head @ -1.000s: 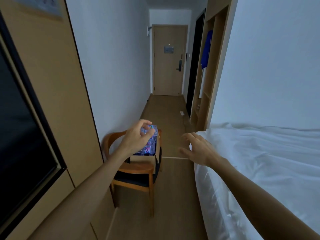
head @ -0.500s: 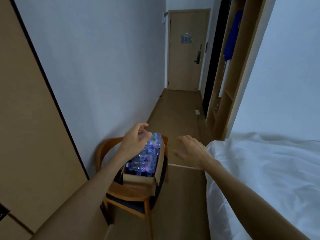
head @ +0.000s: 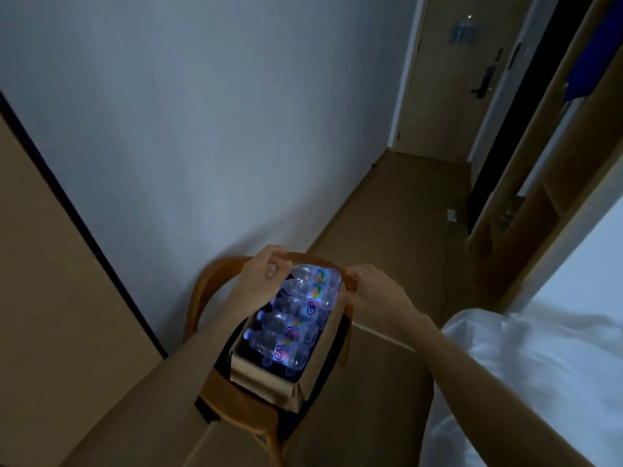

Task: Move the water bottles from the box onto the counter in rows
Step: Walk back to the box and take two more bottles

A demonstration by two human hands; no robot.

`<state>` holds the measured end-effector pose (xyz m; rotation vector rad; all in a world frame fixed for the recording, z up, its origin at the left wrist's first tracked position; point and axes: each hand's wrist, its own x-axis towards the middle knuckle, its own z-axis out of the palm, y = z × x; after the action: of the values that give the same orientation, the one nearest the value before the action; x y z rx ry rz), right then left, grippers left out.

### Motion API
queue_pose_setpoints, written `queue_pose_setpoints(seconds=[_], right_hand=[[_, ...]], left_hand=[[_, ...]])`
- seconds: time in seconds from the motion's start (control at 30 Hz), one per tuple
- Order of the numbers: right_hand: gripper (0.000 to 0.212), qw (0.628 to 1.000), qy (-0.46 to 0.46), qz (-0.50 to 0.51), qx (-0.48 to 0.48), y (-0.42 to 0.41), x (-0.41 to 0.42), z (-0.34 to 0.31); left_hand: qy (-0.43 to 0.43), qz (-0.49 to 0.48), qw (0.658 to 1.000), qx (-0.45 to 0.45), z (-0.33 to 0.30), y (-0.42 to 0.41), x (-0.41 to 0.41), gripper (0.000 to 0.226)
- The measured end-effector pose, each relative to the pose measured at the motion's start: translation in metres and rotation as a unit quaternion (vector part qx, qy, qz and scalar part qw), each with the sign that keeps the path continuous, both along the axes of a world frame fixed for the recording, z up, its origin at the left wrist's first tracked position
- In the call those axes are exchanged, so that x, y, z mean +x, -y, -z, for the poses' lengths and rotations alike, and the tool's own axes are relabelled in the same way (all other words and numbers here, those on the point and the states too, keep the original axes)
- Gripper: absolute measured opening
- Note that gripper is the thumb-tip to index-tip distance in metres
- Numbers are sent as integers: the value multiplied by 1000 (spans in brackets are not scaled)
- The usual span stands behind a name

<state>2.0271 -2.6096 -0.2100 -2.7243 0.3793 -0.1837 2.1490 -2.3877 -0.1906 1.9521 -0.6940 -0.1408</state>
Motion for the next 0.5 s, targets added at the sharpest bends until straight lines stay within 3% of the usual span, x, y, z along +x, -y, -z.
queue_pose_setpoints(seconds=[0.13, 0.37, 0.5], right_hand=[[42, 999, 7, -46, 3, 35, 52, 23], [48, 994, -39, -98, 13, 87, 159, 43], [48, 991, -70, -111, 41, 111, 211, 60]], left_hand=[[-47, -17, 998, -26, 23, 30, 43, 17], [-30, -76, 996, 24, 61, 78, 138, 10], [-75, -126, 988, 47, 90, 85, 175, 8]])
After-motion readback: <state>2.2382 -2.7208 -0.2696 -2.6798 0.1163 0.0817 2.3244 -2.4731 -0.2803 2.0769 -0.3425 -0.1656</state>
